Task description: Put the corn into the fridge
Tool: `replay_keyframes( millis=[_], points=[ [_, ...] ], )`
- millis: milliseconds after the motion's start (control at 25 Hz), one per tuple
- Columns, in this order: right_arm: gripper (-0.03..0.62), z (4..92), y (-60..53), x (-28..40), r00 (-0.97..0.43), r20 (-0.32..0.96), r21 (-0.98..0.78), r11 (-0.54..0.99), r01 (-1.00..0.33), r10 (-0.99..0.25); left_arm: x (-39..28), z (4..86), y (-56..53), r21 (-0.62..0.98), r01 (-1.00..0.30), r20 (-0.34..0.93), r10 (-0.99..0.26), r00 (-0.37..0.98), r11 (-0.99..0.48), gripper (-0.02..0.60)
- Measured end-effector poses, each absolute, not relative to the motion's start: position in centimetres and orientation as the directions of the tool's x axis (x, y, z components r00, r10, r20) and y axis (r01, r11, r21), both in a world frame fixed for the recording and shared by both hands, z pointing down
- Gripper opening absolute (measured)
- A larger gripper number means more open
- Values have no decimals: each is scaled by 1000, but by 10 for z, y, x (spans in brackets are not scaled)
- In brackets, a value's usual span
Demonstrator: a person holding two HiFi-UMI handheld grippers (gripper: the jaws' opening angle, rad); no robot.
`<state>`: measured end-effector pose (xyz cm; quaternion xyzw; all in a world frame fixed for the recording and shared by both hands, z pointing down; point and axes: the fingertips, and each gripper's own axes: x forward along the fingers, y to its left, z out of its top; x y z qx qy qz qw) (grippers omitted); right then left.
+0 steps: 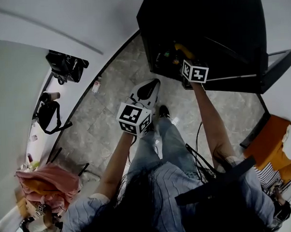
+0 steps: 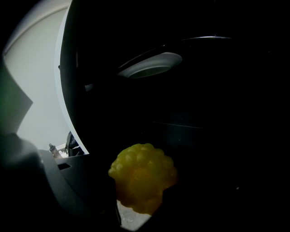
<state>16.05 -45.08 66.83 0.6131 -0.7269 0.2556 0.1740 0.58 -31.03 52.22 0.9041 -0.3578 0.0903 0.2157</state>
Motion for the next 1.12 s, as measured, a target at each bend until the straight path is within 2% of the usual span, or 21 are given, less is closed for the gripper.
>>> replay_keyframes(
  millis=[600, 1120],
  points=[
    [258, 672, -487, 155, -236, 560, -91, 224, -970, -795, 12, 530, -319, 341, -686, 324, -605, 727, -643, 6],
    [256, 688, -520, 141, -231, 579, -84, 224, -971, -782, -7, 546, -327, 355, -727, 352, -636, 686, -588, 6]
  ],
)
